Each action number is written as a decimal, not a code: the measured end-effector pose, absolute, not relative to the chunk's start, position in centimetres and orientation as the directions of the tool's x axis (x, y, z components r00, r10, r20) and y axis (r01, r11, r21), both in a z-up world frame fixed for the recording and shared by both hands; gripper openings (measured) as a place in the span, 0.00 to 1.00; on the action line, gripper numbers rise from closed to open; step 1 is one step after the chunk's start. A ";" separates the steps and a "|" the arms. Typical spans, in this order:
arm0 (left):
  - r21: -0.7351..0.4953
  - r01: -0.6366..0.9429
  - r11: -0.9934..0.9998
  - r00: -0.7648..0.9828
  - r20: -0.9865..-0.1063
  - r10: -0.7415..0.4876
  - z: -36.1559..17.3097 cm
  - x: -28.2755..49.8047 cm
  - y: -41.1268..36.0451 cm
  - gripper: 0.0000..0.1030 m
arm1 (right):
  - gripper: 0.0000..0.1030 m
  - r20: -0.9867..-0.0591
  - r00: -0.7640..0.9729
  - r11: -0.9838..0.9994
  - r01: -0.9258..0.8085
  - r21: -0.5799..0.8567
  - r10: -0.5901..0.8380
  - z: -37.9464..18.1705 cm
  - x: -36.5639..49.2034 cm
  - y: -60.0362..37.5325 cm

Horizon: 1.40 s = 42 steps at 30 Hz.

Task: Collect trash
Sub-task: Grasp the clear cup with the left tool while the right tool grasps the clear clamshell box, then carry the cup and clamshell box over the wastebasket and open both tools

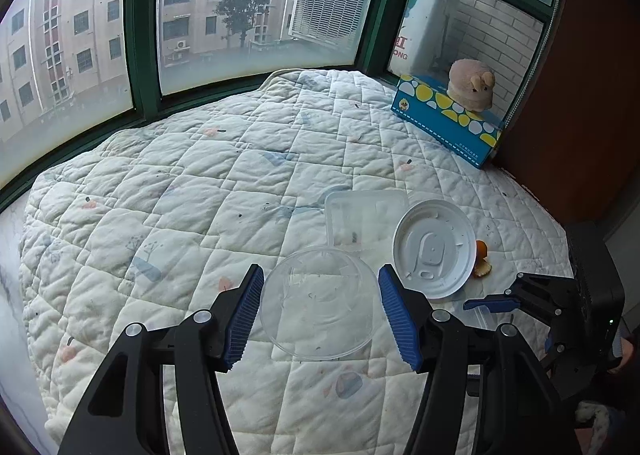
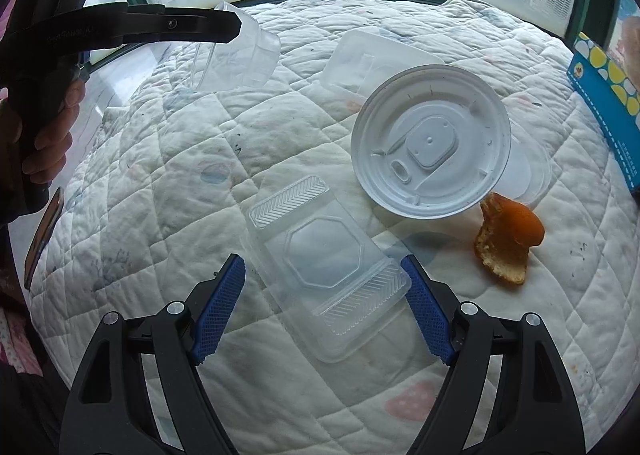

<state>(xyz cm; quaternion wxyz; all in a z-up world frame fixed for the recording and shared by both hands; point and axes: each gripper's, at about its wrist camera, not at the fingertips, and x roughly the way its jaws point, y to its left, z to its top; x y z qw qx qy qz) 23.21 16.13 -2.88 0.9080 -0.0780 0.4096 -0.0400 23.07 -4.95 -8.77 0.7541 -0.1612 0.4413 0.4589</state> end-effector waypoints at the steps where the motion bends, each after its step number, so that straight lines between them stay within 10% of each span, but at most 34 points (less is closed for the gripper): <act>1: -0.176 0.006 0.984 0.660 -0.739 -0.136 -3.0 23.2 16.1 0.56 | 0.70 -0.812 0.192 0.523 -0.837 0.158 0.551 -8.7 22.9 -5.0; 11: -0.187 0.018 0.982 0.664 -0.732 -0.152 -2.8 22.6 14.8 0.56 | 0.56 -0.815 0.236 0.560 -0.819 0.127 0.530 -8.2 20.5 -6.0; 42: -0.206 0.303 0.931 0.662 -0.657 -0.361 1.9 17.6 -0.4 0.56 | 0.54 -0.681 0.563 0.868 -0.434 0.240 0.469 -1.9 12.5 -25.0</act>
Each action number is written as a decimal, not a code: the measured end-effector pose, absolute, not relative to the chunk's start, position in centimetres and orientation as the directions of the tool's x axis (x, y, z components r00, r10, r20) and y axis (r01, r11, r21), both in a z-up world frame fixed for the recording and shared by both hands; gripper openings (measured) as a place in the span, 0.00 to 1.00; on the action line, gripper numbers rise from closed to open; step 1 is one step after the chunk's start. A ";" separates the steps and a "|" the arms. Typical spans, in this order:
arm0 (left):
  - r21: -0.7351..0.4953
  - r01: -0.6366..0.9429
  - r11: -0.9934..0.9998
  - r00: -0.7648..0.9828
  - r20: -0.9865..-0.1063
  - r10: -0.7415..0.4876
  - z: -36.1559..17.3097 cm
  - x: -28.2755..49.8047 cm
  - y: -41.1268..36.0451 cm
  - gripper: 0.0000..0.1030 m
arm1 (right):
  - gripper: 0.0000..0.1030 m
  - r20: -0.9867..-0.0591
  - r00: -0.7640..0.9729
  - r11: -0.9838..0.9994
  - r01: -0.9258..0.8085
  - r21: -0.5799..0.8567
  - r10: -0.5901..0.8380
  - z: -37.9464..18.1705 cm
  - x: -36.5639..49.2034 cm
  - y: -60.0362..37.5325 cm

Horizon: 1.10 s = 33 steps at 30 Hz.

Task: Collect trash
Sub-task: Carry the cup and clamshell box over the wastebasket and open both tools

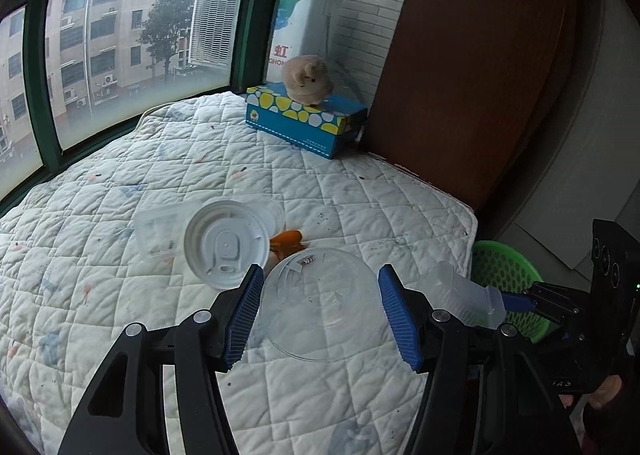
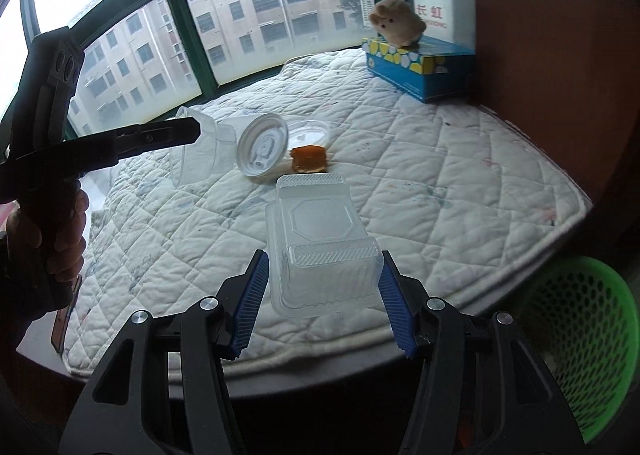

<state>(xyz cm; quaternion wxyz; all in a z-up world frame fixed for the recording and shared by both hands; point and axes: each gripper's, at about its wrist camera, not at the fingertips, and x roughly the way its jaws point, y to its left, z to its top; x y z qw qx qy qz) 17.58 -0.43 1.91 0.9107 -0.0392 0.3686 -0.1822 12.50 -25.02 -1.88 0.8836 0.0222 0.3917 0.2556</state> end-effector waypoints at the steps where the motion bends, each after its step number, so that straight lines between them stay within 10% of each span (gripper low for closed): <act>1: -0.206 0.318 0.925 0.656 -0.656 -0.372 1.9 17.6 -1.4 0.56 | 0.54 -0.681 0.576 0.879 -0.415 0.234 0.453 -1.8 12.3 -26.0; 33: -0.249 0.615 0.748 0.417 -0.703 -0.576 -0.4 18.0 -25.9 0.56 | 0.67 -0.749 0.655 0.966 0.117 0.231 0.099 -6.4 7.0 -49.6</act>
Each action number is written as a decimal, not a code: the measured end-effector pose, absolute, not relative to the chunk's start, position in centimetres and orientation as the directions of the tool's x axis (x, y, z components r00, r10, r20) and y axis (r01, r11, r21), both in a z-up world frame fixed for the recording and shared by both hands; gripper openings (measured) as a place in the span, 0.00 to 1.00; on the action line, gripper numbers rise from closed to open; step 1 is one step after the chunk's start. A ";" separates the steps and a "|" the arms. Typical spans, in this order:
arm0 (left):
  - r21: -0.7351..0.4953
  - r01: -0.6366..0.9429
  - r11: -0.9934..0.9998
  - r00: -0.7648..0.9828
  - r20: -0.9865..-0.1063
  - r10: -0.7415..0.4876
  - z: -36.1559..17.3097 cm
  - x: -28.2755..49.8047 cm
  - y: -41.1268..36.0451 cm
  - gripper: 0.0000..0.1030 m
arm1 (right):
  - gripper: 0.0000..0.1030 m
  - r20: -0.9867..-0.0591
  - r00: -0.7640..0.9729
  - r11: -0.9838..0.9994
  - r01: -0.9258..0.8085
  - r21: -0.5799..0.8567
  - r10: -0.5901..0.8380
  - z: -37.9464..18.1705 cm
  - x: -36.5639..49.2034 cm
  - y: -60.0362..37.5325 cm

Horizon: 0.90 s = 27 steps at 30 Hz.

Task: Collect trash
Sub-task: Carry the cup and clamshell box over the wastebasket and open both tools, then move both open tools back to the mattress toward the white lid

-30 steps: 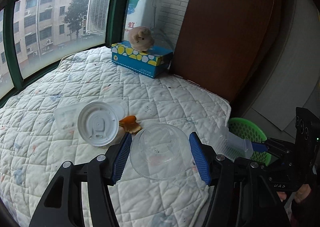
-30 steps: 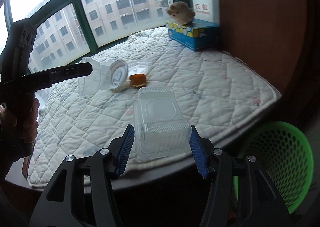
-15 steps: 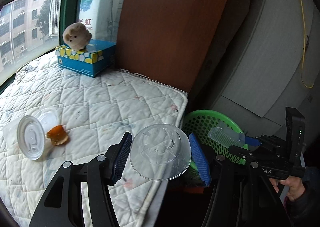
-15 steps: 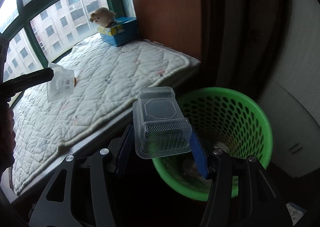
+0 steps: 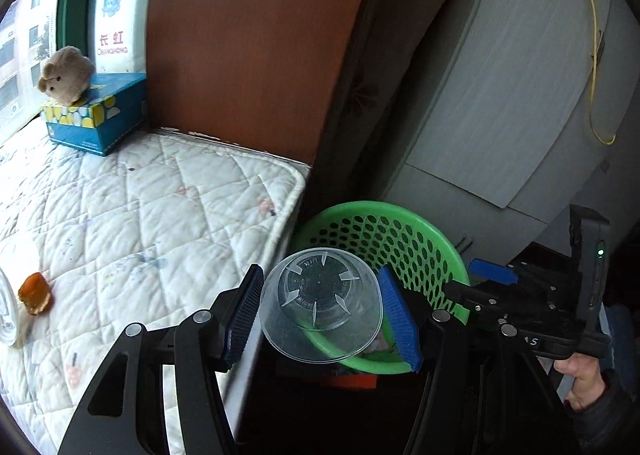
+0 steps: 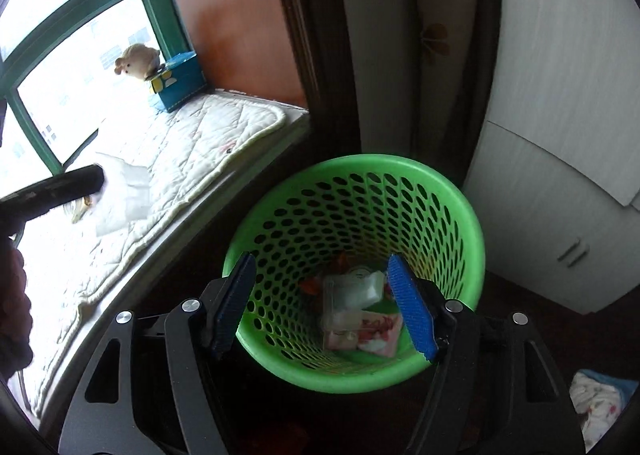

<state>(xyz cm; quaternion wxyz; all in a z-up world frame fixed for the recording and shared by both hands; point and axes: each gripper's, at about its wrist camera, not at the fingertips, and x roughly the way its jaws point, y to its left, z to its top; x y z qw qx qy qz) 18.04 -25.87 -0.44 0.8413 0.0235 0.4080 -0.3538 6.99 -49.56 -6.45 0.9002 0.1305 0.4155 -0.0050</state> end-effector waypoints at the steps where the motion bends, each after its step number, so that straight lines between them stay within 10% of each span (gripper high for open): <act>1: -0.249 0.620 0.744 0.408 -0.708 -0.577 -0.7 18.1 -26.4 0.56 | 0.67 -0.745 0.659 0.965 0.120 0.235 0.100 -6.3 6.7 -49.8; 27: -0.324 0.614 0.720 0.322 -0.730 -0.603 -3.4 17.4 -31.1 0.69 | 0.71 -0.699 0.706 0.952 0.121 0.281 0.117 -4.7 4.7 -51.7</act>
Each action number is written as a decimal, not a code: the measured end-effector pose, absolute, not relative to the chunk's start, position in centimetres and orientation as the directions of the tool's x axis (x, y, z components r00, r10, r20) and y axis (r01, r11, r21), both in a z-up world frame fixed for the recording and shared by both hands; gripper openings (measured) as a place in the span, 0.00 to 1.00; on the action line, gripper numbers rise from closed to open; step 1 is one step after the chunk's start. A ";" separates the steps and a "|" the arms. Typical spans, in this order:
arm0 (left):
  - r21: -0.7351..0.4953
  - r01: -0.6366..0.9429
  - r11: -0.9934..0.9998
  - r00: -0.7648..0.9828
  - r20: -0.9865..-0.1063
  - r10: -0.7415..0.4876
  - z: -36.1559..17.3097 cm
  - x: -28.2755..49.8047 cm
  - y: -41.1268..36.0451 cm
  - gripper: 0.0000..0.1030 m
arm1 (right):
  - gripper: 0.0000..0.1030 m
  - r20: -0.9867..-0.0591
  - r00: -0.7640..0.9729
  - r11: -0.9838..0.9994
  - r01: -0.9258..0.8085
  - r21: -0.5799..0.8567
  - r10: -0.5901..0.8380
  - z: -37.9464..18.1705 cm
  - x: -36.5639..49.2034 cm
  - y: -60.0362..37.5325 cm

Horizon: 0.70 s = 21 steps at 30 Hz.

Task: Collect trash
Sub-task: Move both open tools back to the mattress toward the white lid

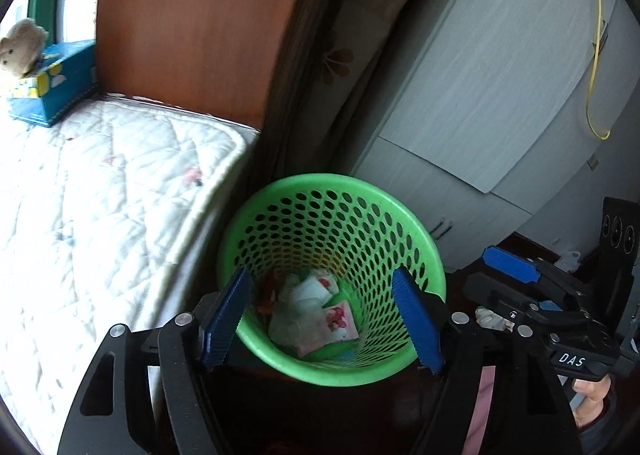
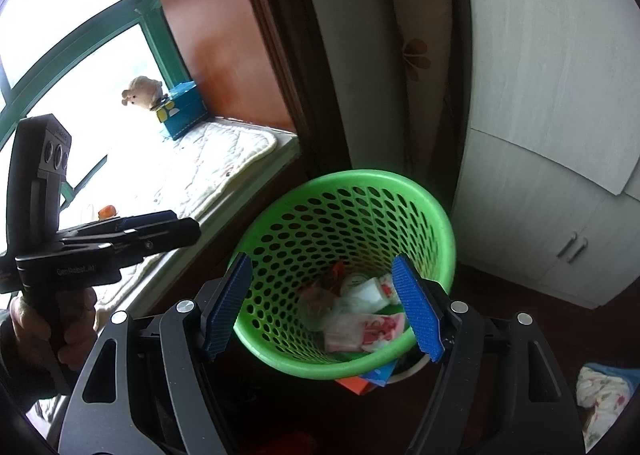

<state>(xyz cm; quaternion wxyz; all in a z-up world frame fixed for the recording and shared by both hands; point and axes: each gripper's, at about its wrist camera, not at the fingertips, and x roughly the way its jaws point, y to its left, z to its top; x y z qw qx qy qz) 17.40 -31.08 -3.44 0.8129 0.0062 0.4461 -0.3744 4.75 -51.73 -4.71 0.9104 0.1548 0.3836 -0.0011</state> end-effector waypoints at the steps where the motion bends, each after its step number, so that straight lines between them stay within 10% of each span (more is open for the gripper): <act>1: -0.319 0.608 0.727 0.333 -0.729 -0.598 -3.2 17.4 -30.5 0.69 | 0.71 -0.697 0.707 0.953 0.113 0.280 0.121 -4.6 4.9 -51.4; 21: -0.135 0.331 0.934 0.607 -0.727 -0.320 -0.9 20.1 -14.3 0.83 | 0.75 -0.673 0.700 0.963 -0.079 0.256 0.236 -2.6 9.0 -42.9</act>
